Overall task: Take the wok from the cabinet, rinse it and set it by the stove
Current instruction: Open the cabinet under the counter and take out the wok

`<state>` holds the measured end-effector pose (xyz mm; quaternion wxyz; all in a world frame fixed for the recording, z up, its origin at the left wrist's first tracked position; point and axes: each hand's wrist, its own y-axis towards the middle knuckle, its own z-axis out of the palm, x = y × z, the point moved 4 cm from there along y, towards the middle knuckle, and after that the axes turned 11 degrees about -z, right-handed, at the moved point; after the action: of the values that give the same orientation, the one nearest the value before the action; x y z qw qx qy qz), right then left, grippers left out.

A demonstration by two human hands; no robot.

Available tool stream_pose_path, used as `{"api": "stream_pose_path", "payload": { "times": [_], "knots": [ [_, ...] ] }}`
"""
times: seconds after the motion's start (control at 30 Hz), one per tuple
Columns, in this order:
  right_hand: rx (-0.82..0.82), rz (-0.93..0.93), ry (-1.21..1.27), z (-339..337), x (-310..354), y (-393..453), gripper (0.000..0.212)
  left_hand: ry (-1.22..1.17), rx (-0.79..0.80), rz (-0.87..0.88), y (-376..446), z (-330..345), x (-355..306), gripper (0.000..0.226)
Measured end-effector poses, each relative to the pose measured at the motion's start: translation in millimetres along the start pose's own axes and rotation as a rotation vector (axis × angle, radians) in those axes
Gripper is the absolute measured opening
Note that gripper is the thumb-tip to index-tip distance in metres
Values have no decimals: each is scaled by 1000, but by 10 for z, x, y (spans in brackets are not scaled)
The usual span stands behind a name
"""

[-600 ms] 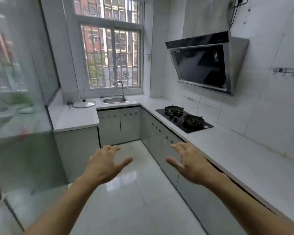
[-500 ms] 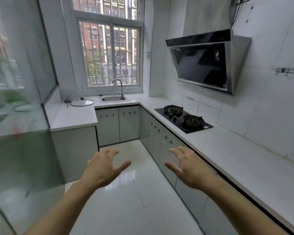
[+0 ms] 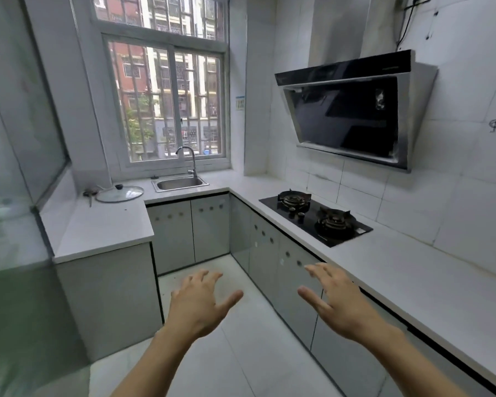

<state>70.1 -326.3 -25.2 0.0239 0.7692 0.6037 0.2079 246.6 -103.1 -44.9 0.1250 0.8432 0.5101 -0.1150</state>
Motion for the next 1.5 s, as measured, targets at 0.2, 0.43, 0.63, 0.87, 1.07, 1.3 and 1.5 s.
{"api": "stream_pose_path", "payload": {
  "times": [0.2,0.43,0.63,0.87,1.07,1.3,1.5],
  "knots": [
    [29,3,15,234,157,914,100,-34,-12,-15,880,-53,446,87],
    [38,-12,52,631,93,1944,107,-54,2,-50,1850,81,777,81],
    [42,0,94,985,-295,2904,95,-26,18,-26,2878,353,702,80],
    [65,-10,176,1444,-733,4413,100,57,24,-105,4367,379,778,83],
    [75,-31,210,1681,-1102,5401,99,64,-16,-132,5490,396,732,78],
    [102,-8,137,1986,-1603,6389,100,19,43,-101,6633,837,539,82],
    [119,13,55,2277,-1869,7342,85,-20,98,-50,7853,1175,497,77]
  ]
}}
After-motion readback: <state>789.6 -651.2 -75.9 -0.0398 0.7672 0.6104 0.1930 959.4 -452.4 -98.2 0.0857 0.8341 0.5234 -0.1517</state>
